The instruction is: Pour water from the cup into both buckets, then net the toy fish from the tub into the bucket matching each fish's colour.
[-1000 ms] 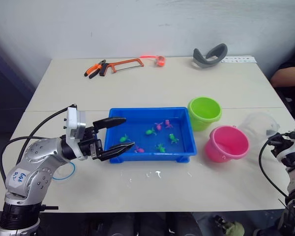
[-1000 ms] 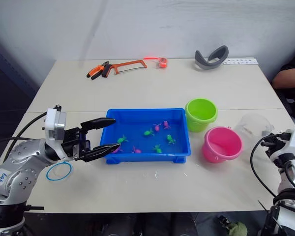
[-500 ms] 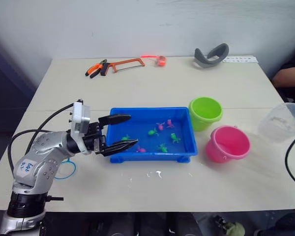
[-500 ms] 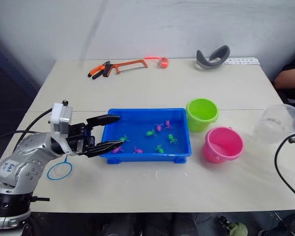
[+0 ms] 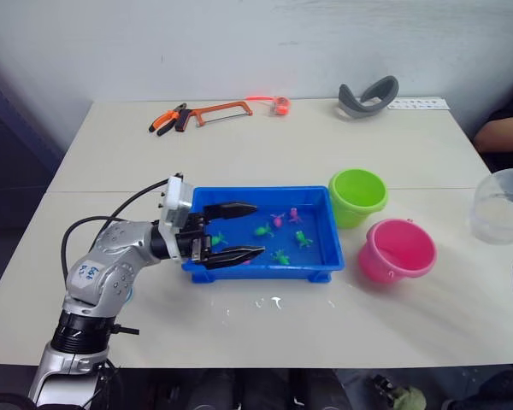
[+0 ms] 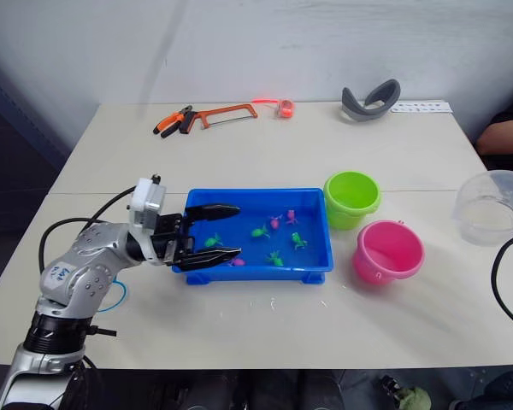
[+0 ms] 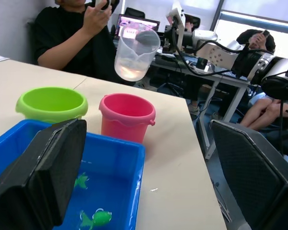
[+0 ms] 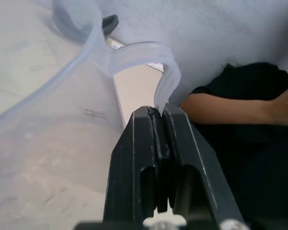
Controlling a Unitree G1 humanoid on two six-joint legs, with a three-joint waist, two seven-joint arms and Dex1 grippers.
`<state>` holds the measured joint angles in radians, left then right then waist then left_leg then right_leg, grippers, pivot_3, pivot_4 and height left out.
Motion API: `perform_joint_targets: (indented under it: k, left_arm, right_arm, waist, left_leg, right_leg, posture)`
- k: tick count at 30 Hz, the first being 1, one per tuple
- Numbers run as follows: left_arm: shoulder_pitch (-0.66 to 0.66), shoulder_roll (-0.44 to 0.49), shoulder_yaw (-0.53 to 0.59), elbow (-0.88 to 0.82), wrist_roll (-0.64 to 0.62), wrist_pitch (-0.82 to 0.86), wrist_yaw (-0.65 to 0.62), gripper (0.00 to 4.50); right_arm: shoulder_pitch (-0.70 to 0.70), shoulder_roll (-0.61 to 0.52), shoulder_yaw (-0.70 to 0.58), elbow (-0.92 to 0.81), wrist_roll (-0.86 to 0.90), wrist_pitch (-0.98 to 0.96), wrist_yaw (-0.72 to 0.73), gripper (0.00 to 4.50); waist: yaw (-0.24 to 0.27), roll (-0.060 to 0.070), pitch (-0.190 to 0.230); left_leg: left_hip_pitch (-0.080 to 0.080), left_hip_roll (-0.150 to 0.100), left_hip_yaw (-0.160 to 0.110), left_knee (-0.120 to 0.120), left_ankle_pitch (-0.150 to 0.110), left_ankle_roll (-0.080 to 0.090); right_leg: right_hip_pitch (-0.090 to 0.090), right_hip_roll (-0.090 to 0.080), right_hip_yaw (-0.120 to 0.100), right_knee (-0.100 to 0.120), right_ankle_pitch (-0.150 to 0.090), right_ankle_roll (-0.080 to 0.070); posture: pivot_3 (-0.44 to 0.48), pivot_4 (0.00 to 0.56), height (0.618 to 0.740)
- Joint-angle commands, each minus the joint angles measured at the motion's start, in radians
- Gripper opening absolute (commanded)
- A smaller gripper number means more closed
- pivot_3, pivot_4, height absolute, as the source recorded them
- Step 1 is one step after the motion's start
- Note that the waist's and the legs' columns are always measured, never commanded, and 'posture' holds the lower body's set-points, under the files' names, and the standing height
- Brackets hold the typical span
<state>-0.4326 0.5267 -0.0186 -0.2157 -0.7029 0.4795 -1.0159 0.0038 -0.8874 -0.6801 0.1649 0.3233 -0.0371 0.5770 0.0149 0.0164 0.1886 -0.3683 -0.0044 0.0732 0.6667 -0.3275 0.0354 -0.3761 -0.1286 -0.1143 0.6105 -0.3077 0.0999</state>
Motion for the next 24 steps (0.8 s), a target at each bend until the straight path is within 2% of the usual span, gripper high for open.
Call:
perform_joint_targets:
  k: [1,13,24]
  left_arm:
    - [-0.027,-0.016,-0.015,-0.003,0.018,0.008,0.016,4.50]
    - [-0.065,-0.064,-0.047,0.026,0.060,-0.001,0.013,4.50]
    - [-0.080,-0.088,-0.054,0.049,0.089,-0.021,-0.002,4.50]
  right_arm:
    - [0.030,-0.012,-0.050,-0.092,-0.051,-0.042,-0.033,0.10]
    - [0.115,0.036,-0.005,-0.195,-0.266,-0.208,-0.116,0.10]
    - [0.113,0.044,0.051,-0.177,-0.415,-0.361,-0.186,0.10]
  waist:
    - [0.004,0.000,0.000]
    - [0.010,-0.001,0.000]
    - [0.009,-0.001,0.000]
  left_leg:
    - [0.000,0.000,0.000,0.000,0.000,0.000]
    - [0.000,0.000,0.000,0.000,0.000,0.000]
    - [0.000,0.000,0.000,0.000,0.001,0.000]
  right_leg:
    - [0.000,0.000,0.000,0.000,0.000,0.000]
    - [0.000,0.005,0.000,0.000,0.000,0.000]
    - [0.000,0.005,0.001,0.000,0.000,0.000]
  posture:
    - [0.000,0.150,0.740]
    - [0.000,0.150,0.740]
    - [0.000,0.150,0.740]
